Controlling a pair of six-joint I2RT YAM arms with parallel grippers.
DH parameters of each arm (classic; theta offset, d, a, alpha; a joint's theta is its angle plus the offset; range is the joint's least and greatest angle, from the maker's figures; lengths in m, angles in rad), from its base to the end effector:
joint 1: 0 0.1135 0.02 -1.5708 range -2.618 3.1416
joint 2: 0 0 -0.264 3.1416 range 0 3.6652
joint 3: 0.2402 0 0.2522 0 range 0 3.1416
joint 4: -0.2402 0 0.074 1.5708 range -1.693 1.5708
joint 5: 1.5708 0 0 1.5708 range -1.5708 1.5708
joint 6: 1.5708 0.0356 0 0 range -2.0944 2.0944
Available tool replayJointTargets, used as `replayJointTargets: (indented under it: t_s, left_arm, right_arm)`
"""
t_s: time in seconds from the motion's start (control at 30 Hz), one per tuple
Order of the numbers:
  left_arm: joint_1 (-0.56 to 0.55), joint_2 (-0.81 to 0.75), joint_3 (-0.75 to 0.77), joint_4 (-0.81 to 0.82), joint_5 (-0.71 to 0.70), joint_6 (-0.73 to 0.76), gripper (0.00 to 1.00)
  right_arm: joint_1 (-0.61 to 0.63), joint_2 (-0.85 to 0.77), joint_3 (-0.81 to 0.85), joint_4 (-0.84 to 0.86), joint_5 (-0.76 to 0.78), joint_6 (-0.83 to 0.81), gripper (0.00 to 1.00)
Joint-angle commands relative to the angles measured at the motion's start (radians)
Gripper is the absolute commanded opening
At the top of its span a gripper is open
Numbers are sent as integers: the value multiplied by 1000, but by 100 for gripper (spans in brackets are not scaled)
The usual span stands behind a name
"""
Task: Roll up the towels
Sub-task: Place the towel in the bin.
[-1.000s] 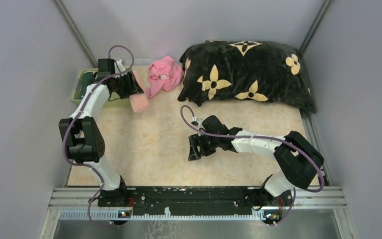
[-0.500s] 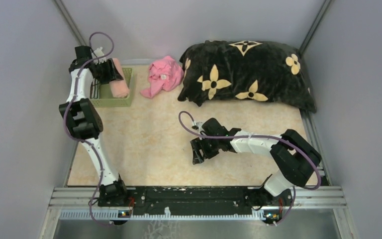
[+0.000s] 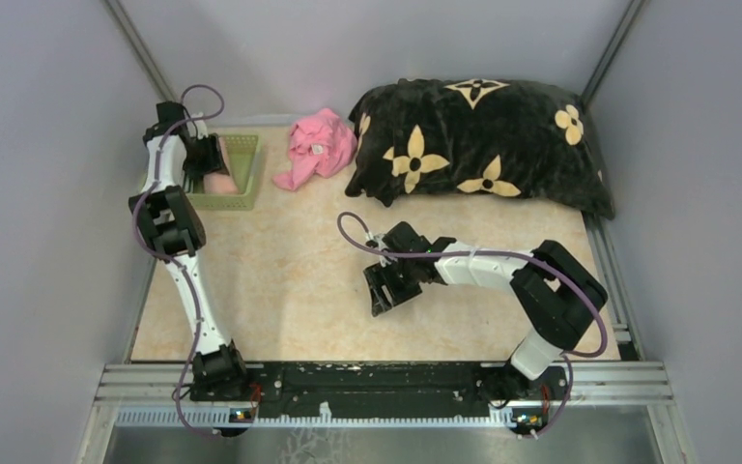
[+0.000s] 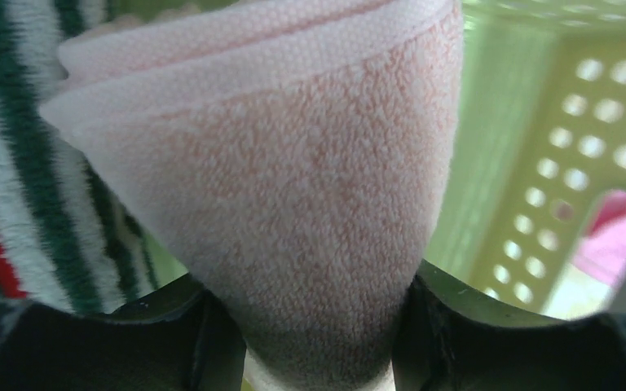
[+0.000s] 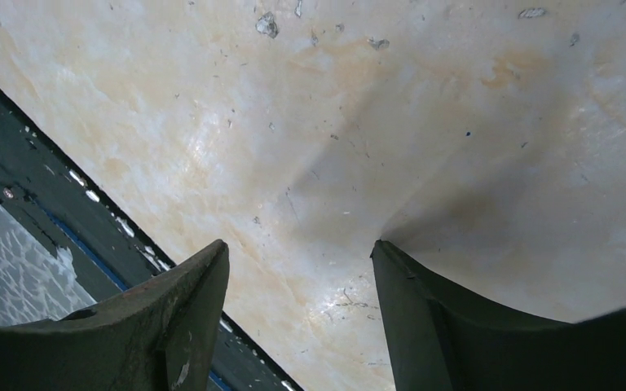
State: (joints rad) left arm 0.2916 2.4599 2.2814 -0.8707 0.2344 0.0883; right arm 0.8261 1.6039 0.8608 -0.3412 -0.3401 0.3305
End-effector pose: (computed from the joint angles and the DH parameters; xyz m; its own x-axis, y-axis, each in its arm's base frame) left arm 0.5108 0.1447 0.2012 -0.8421 -0.1632 -0.5141 -0.0949 0.9831 -0.1567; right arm 0.1946 0.2286 0.1607 -0.8259 -0.4447 -0.3465 -0.5612 0.7068 0.4306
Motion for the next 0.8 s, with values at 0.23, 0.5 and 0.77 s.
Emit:
replayJointTargets:
  t_s: [0.23,0.5,0.77]
  left_arm:
    - [-15,149,71,51,-507,130,52]
    - [-42,151,31,213,-727,275,70]
    - [-45,138,5,224,-651,269,86]
  right_arm:
    - [-5,85,99,-79,64,8,65]
    - [-4,125,153,-134,76,23,65]
    - [10,133,194,-173,102,33,65]
